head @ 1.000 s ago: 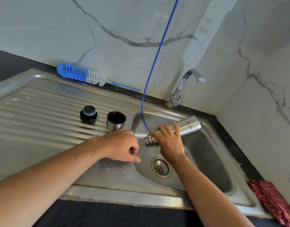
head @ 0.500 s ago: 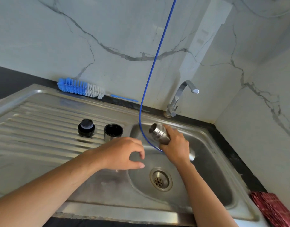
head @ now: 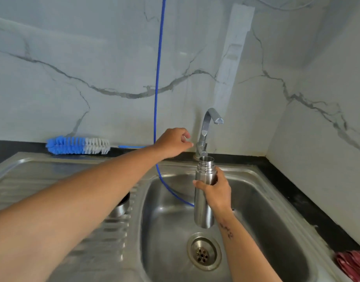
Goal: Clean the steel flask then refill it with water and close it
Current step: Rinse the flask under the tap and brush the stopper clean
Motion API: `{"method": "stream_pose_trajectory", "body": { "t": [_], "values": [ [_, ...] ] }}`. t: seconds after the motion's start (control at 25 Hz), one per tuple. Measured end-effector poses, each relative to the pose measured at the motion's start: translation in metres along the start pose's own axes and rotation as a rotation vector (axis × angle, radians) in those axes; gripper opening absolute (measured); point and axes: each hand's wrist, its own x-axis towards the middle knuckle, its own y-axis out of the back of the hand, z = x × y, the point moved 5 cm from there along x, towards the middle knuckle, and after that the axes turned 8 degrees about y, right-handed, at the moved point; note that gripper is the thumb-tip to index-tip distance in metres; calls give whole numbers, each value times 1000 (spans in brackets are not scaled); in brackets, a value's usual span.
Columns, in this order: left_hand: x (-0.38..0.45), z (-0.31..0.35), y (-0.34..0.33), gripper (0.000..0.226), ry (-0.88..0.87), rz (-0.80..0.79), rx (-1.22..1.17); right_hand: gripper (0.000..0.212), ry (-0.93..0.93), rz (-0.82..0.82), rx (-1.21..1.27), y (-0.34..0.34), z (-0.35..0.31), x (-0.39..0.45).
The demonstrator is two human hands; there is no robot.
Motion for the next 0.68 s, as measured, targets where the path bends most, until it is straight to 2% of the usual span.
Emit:
{"method": "stream_pose_trajectory", "body": {
  "t": [0.2, 0.4, 0.56, 0.68],
  "values": [
    [56, 25, -56, 33, -12, -50, 54, 64, -9, 3, 25, -4, 9, 8],
    [70, 43, -75, 13, -83, 0, 178, 65, -35, -1, 1, -9, 16, 13],
    [76, 29, -65, 15, -2, 16, 208, 65, -55, 14, 20, -10, 19, 11],
    [71, 11, -64, 15, 53, -43, 290, 66, -60, 31, 11, -11, 20, 10]
  ]
}}
